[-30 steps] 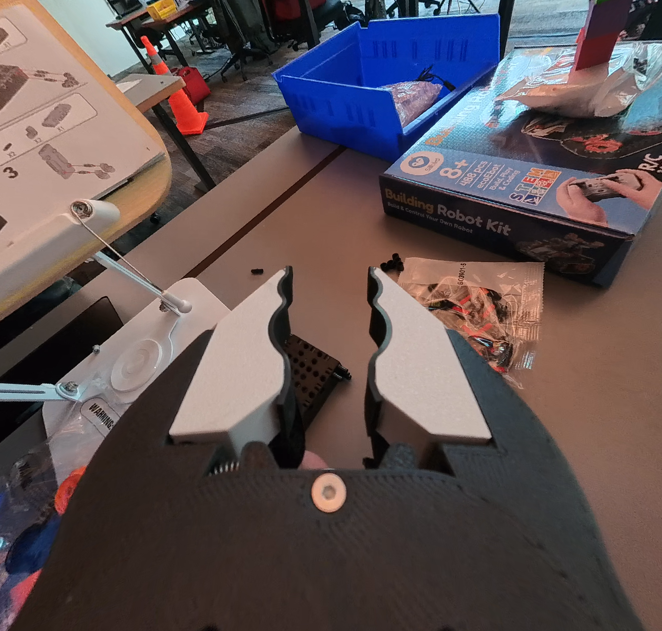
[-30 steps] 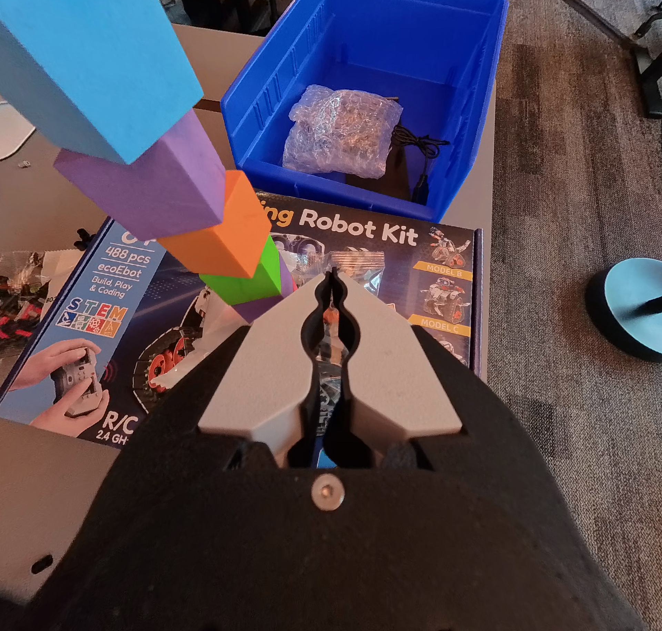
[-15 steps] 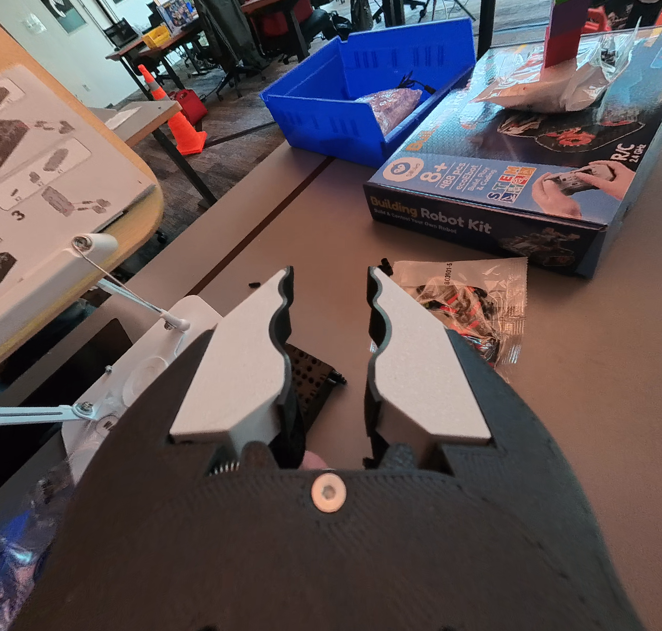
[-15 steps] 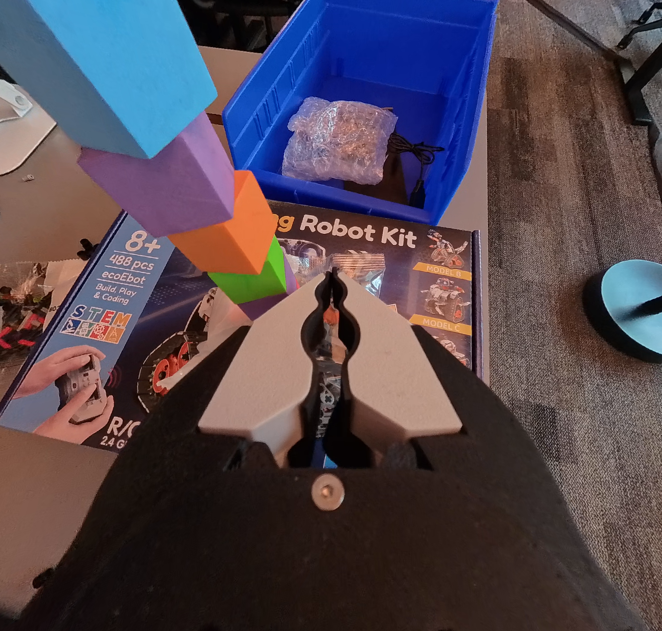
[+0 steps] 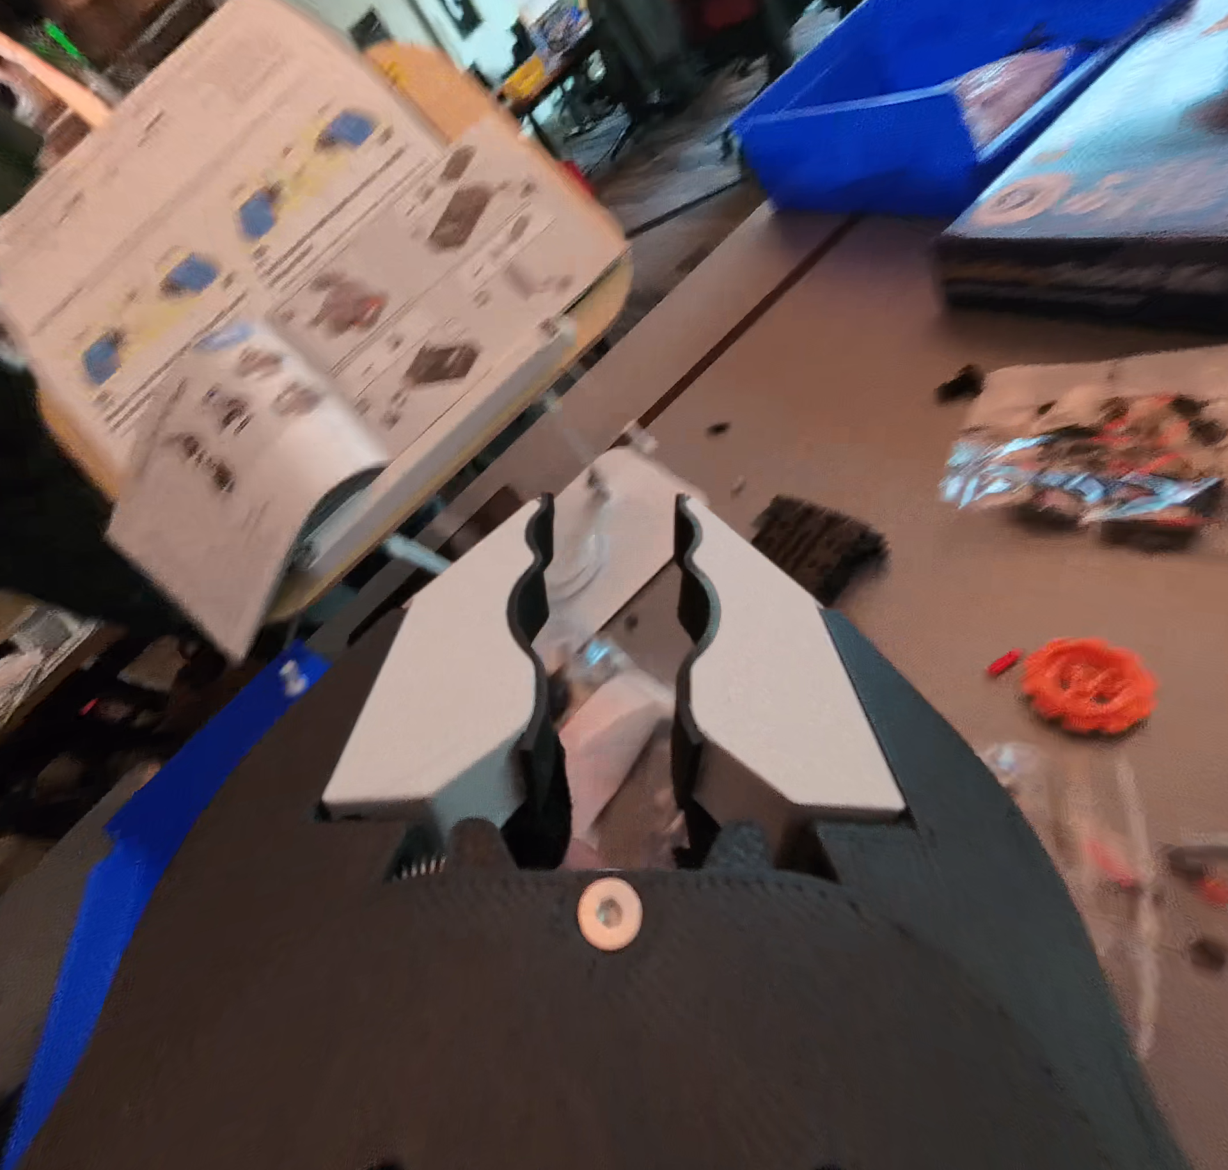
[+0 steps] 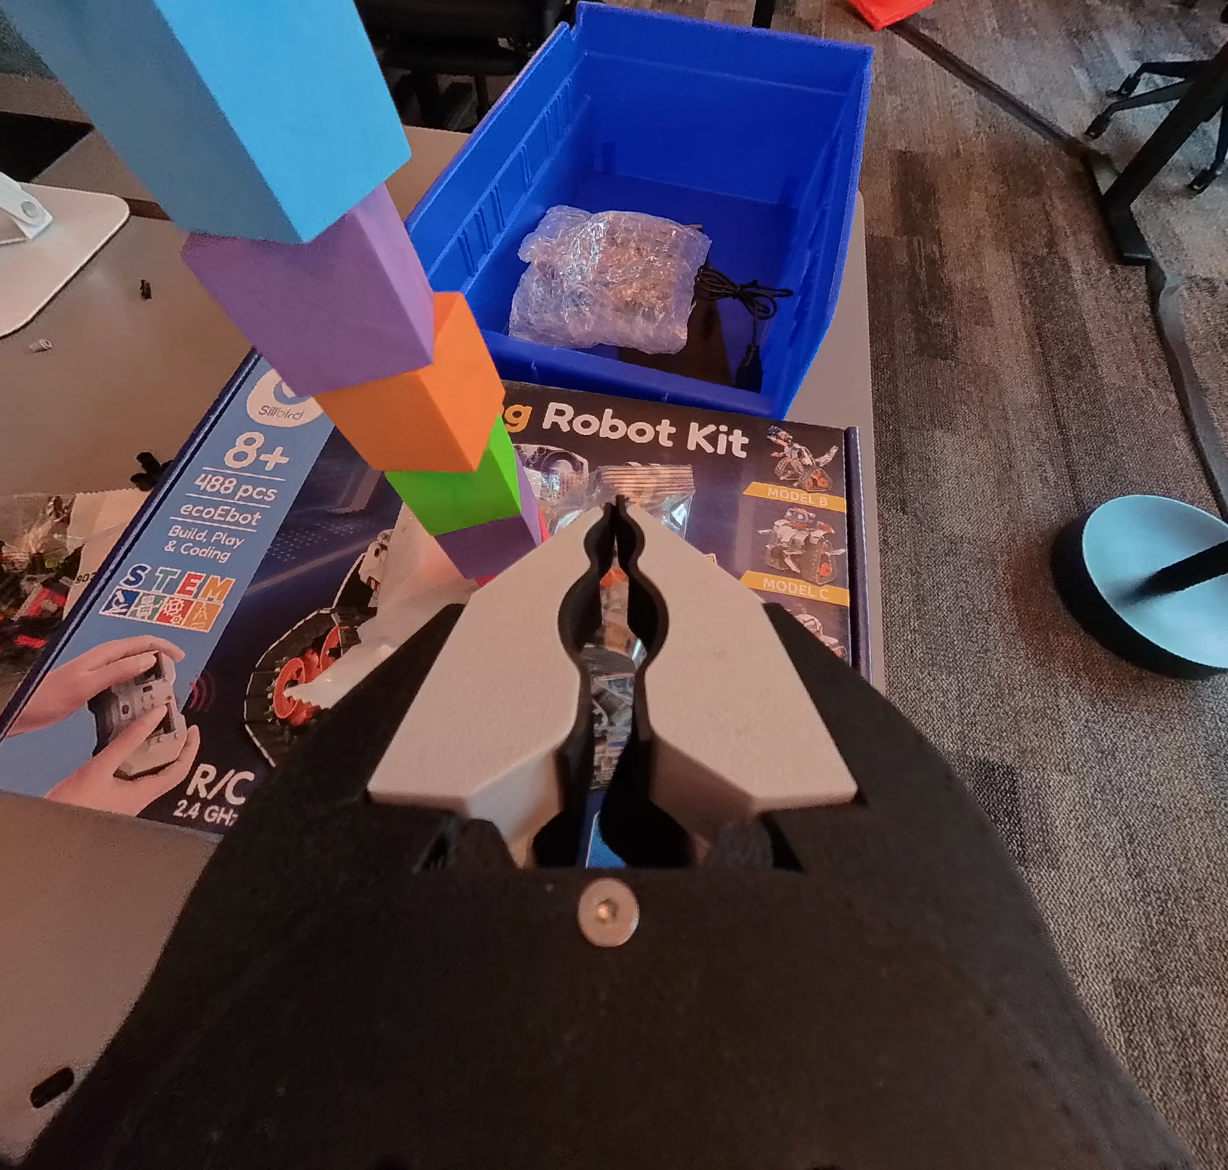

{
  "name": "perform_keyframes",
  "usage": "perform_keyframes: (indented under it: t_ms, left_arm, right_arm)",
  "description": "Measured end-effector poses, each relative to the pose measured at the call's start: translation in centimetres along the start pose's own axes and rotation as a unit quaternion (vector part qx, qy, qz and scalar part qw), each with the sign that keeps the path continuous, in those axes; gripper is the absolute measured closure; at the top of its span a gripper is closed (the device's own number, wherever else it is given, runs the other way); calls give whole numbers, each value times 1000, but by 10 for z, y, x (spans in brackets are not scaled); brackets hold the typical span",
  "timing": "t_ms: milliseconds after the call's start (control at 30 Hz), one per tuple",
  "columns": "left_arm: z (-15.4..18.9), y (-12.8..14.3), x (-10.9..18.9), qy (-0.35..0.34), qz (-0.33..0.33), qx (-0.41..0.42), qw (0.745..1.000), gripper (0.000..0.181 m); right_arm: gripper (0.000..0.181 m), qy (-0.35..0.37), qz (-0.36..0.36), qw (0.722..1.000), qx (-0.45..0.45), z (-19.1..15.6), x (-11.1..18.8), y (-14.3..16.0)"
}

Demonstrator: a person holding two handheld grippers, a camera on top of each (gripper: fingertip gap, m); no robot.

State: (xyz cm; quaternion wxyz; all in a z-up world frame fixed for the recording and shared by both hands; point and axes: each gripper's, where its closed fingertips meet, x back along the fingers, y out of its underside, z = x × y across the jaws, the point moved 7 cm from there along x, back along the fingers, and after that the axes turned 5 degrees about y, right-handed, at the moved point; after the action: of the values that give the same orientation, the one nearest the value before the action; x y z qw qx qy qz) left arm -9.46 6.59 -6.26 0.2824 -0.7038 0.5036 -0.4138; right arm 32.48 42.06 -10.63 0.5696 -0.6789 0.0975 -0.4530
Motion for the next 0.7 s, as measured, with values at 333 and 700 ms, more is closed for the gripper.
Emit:
perform_keyframes:
  t_ms: [333, 700]
  left_arm:
    - [-80, 112, 47, -26, -134, 72, 988, 148]
    - [-82, 144, 57, -29, -153, 62, 986, 160]
  right_arm:
    - [181, -3, 23, 1000, -3, -7, 0, 5]
    - [181, -7, 34, 999, 5, -18, 2, 0]
